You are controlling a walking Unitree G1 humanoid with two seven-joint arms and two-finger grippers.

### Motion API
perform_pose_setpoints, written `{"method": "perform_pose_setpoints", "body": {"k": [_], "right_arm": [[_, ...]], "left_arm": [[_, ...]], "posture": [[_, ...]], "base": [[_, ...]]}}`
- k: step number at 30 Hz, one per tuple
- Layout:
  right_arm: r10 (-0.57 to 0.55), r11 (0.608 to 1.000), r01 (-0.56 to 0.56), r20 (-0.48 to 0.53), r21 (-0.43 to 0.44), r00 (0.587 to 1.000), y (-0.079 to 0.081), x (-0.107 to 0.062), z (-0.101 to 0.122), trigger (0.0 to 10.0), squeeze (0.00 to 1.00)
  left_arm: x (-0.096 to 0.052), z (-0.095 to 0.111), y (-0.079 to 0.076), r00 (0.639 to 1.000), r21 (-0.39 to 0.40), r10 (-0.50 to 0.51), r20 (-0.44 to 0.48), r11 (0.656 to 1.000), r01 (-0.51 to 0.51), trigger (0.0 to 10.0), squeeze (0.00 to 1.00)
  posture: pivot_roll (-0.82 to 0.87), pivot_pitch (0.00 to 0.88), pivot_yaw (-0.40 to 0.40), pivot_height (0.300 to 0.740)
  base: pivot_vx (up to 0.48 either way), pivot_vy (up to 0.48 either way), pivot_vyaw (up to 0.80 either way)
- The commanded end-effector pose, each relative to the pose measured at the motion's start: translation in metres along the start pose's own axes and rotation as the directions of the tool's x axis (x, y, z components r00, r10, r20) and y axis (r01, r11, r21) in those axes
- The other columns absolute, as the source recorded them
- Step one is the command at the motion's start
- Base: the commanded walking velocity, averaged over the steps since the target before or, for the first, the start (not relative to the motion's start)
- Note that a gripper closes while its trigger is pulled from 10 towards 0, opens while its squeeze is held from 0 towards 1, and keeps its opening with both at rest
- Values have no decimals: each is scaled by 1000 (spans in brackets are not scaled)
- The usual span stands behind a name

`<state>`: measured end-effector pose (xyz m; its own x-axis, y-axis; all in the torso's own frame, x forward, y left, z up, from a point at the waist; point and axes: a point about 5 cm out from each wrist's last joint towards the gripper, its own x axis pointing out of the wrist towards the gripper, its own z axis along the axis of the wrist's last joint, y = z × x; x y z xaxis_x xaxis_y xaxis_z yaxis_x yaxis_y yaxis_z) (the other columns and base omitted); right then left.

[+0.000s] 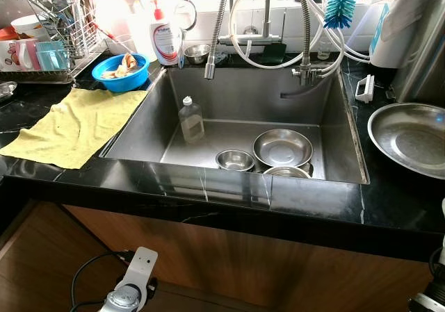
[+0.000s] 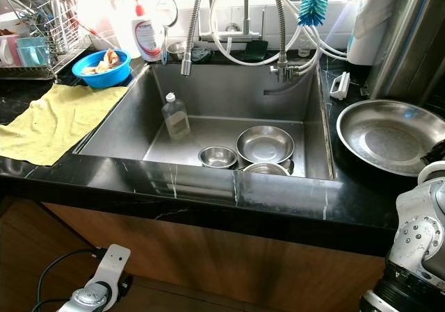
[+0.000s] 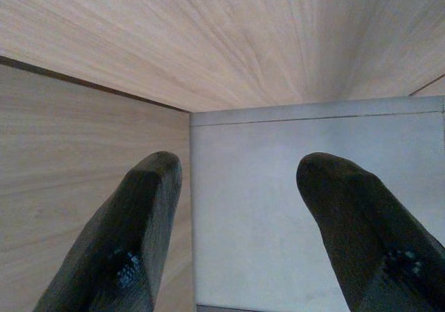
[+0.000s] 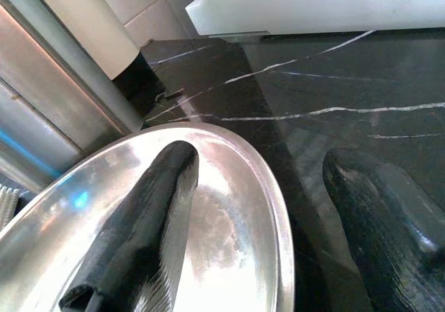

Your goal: Kitchen organization

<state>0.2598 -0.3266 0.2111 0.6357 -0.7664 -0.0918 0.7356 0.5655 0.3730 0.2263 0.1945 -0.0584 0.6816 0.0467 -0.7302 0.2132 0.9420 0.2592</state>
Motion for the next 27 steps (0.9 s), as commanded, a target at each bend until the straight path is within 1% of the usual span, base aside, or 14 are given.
{"method": "perform_pose_setpoints", "body": {"k": [1,6,16,18,20,21,27], "right_arm": [[24,1000,-24,-32,-5,999,5,0,-4,10000,0],[44,999,-45,-73,-20,996,7,-1,-11,10000,0],[52,998,-55,-87,-29,995,9,-2,-13,10000,0],[54,998,-53,-55,15,997,10,-3,-8,10000,0],[45,998,-44,-17,41,999,10,-4,-1,10000,0],[37,998,-37,4,41,999,9,-4,4,10000,0],[16,998,-18,33,57,999,8,-6,11,10000,0]], "left_arm": [[-1,-6,6,1000,7,9,-22,1000,-9,10000,0],[-1,-7,6,1000,6,9,-22,1000,-8,10000,0],[-1,-6,6,1000,7,8,-21,1000,-8,10000,0],[-1,-6,6,1000,7,8,-21,1000,-8,10000,0],[-1,-6,6,1000,8,8,-21,1000,-8,10000,0],[-1,-6,6,1000,10,7,-21,1000,-7,10000,0],[-1,-5,5,1000,10,5,-19,1000,-4,10000,0]], "posture": [[-150,0,95,740],[-149,0,94,740],[-146,0,94,740],[-146,0,95,740],[-147,0,96,740],[-151,0,98,740],[-151,0,97,740]], "base": [[0,0,0],[0,0,0],[0,0,0],[0,0,0],[0,0,0],[0,0,0],[0,0,0]]}}
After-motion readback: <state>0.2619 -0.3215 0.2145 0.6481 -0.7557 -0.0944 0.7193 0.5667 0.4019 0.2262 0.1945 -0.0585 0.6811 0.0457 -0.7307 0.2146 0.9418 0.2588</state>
